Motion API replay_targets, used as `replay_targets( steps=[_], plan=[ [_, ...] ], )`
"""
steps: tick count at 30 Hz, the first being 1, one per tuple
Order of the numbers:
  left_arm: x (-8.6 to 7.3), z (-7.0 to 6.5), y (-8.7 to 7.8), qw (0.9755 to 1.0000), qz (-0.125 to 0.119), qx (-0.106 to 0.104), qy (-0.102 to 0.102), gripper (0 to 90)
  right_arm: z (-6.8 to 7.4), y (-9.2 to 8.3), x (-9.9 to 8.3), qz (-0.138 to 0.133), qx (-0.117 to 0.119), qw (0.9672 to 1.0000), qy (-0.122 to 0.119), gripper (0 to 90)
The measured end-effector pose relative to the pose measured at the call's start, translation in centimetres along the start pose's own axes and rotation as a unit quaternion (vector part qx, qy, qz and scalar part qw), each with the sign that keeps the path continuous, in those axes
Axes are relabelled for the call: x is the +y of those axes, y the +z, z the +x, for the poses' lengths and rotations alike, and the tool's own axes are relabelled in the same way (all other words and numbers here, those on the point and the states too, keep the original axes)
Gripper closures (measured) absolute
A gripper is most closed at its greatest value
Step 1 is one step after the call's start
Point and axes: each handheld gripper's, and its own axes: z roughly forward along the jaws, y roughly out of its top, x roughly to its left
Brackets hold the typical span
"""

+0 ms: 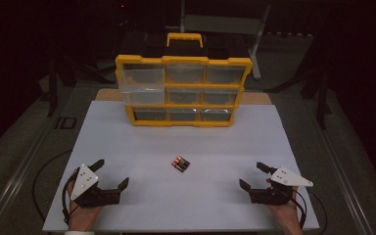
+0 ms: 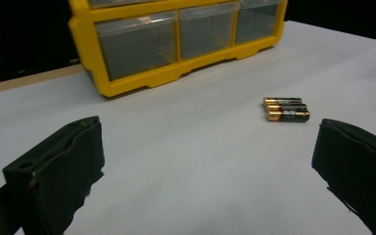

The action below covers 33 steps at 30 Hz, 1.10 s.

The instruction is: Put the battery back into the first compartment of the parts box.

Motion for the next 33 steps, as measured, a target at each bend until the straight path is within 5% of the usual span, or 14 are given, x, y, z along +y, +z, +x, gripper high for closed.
replay_targets(
  steps=[19, 33],
  plan=[
    [0.0, 0.1, 0.0, 0.9998, 0.001, 0.019, -0.001, 0.0, 0.8, 0.7, 2.0, -0.007, 0.018, 0.9998, 0.006, 8.5],
    [0.1, -0.6, 0.3, 0.9995, 0.012, 0.022, 0.017, 0.0, 1.1, 3.4, 4.4, 0.008, 0.028, 0.9996, -0.001, 8.4]
  ],
)
